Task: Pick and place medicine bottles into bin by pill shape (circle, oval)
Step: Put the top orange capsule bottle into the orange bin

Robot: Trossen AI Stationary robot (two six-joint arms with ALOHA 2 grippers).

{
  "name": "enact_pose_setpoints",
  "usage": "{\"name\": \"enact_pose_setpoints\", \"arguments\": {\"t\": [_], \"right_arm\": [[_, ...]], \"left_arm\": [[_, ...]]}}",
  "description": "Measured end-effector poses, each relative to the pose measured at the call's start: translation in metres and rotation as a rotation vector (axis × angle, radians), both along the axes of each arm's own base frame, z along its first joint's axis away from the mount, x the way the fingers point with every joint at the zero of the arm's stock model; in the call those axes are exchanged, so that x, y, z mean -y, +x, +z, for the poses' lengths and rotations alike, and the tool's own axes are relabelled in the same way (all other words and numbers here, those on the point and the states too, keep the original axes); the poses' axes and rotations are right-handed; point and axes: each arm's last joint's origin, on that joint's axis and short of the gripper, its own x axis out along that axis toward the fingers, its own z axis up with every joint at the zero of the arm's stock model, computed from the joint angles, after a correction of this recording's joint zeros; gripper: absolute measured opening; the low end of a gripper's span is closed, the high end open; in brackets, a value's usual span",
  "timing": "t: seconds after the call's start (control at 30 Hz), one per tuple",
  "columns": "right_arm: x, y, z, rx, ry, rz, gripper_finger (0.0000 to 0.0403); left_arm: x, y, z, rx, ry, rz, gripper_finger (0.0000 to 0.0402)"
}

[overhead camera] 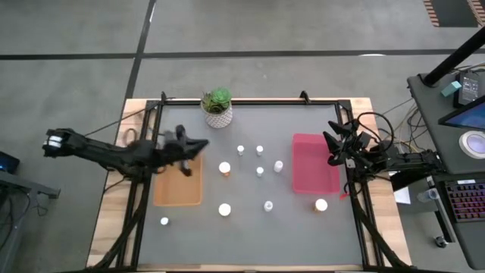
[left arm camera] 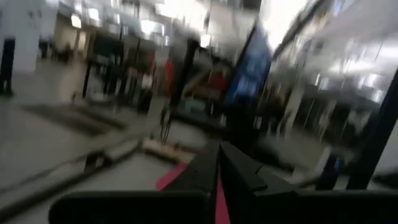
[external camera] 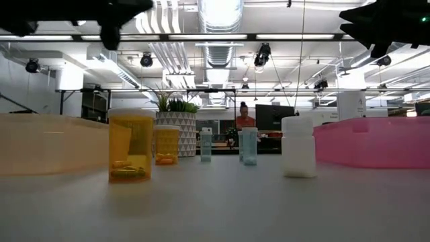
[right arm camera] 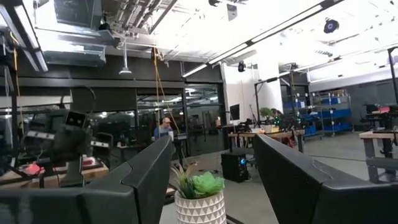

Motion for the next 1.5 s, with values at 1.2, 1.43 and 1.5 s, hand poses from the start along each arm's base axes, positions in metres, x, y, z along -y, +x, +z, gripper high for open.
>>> {"name": "enact_pose_setpoints", "arguments": {"t": [1.2, 1.43, 1.5], "right_arm": [[0.0, -0.001, 0.001, 0.0, -0.018, -0.019, 0.0219], [0.0, -0.001, 0.001, -0.005, -0.025, -0.023, 0.0219], [0.0, -0.001, 0.001, -0.008, -0.03, -0.025, 0.0219]], "left_arm": [[0.017, 0.126, -0.007, -1.168, 0.033, -0.121, 0.0023], [0.009, 0.133, -0.023, -1.248, 0.027, -0.104, 0.012], [0.008, 0.134, -0.025, -1.255, 0.025, -0.101, 0.0156]]}}
